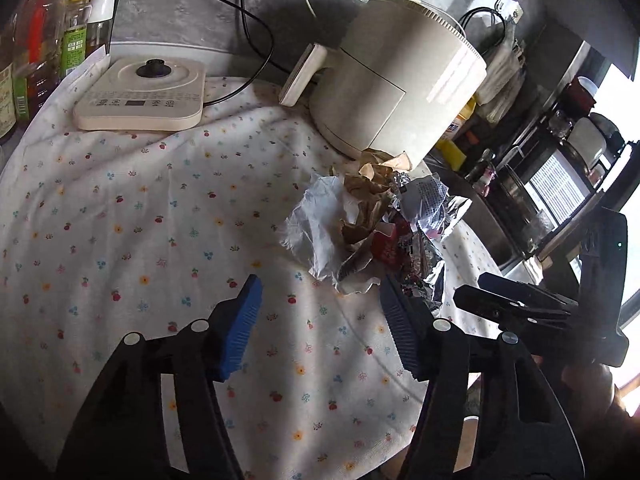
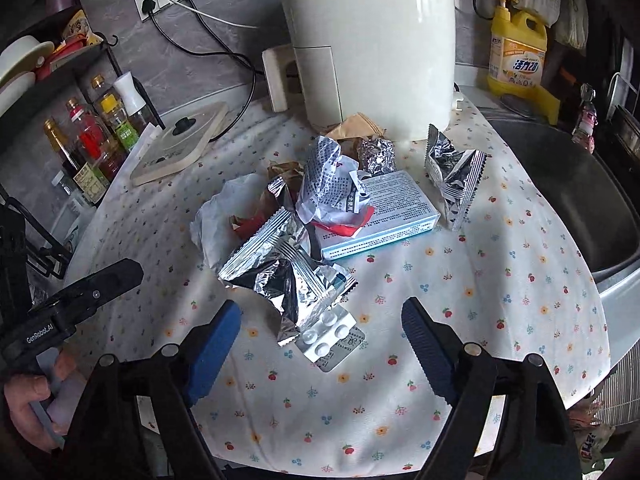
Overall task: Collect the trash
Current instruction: 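Return both tools to the counter and grasp the foil wrapper with the right tool, then grasp the pink paper scrap with the left tool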
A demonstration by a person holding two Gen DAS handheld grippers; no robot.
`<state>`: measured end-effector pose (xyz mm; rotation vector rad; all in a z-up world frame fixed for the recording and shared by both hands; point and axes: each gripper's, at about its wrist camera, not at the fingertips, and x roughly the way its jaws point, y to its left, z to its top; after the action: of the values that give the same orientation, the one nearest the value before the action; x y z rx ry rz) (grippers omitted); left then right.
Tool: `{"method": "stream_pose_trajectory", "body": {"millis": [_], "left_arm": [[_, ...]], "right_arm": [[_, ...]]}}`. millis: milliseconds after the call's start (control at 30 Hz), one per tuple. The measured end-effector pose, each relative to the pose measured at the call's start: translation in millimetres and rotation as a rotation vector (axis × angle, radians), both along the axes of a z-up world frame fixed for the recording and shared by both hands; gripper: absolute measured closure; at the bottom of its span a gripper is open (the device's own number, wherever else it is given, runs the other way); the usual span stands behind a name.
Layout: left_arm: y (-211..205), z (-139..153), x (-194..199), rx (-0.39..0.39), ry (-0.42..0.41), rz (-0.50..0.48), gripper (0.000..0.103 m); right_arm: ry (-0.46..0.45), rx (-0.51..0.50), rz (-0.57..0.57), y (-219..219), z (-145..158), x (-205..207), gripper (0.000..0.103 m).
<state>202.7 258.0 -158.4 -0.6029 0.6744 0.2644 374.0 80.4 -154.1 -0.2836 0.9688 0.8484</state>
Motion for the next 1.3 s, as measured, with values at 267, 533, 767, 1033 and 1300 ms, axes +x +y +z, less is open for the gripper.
{"method": "stream_pose_trajectory", "body": {"millis": [267,533,767,1033,1300], "left_arm": [[9.9,-7.3,15.5,-0.02,0.022,-0.052,0.074],[0.4,-9.7,48.3,-0.021,0.018,-0.135,0.077],[-6.2,-19.9,76.7,-0.004,0.044,-0.19,0.077],[-14.8,-30.8,94.3,0.04,0.083,-0.226,0.077],[-28.3,-24.6,96.3,0.082,0.083,-0.236,0.093]], "right_arm": [[0.033,-0.06,0.075,35.4,-22.7,7.4,0.059],[0.044,0.026,0.053,22.0,1.3,7.8,0.077],[0.035,0.09,-0.008,-1.9,27.9,12.2,0.077],[0.011,0.11,-0.088,-37.0,47.1,12.9,0.077],[0.019,0.102,-0.167,-81.3,41.2,16.2,0.077]]}}
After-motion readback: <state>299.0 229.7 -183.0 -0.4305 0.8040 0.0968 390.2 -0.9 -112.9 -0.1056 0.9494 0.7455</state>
